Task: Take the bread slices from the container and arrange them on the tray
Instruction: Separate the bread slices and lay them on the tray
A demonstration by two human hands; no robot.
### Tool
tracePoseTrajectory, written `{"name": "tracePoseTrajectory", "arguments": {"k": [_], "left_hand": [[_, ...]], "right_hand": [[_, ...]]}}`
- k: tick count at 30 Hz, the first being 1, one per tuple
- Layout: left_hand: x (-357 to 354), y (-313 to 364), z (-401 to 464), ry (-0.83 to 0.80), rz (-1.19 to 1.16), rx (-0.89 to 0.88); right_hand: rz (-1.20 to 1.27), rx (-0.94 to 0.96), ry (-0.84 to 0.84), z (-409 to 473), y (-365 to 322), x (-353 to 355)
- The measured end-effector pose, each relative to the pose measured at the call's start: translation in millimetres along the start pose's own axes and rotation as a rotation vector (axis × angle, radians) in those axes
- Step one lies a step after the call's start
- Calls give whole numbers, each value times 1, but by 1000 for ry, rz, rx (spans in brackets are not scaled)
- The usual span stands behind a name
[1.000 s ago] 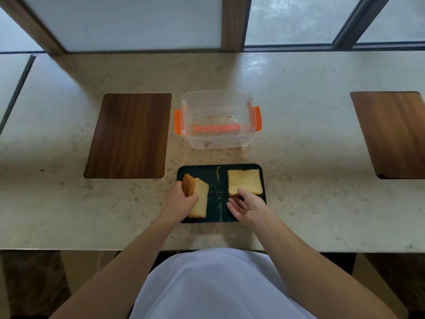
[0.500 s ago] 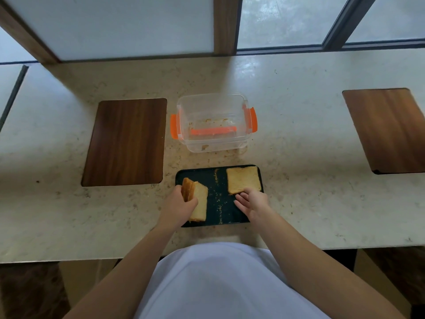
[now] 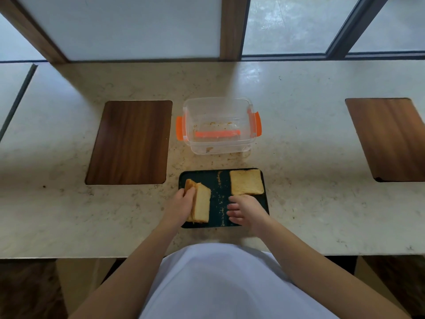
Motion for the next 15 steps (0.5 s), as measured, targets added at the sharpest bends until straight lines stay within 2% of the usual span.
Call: {"name": "tracePoseTrajectory", "arguments": {"k": [3,6,15], "left_hand": [[-2,0,-1,-20,-4,-9],[-6,2,-5,-68,-32,9],[-7,2,-13,-75,-20,-72]], "right_hand": [[-187,196,-135,-10,-8,-30],[-385,376,-106,-14,-18,-51],[-420,349,-134,-5,2,-48]]}}
Point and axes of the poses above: each hand's wrist, its own z-axis towards the middle knuckle, its own x-axis out of the back of the hand, y = z × x, the point moved 5 cm from there along z, towards the middle knuckle, and after that the axes turned 12 degrees about y, right-handed, at the moved point
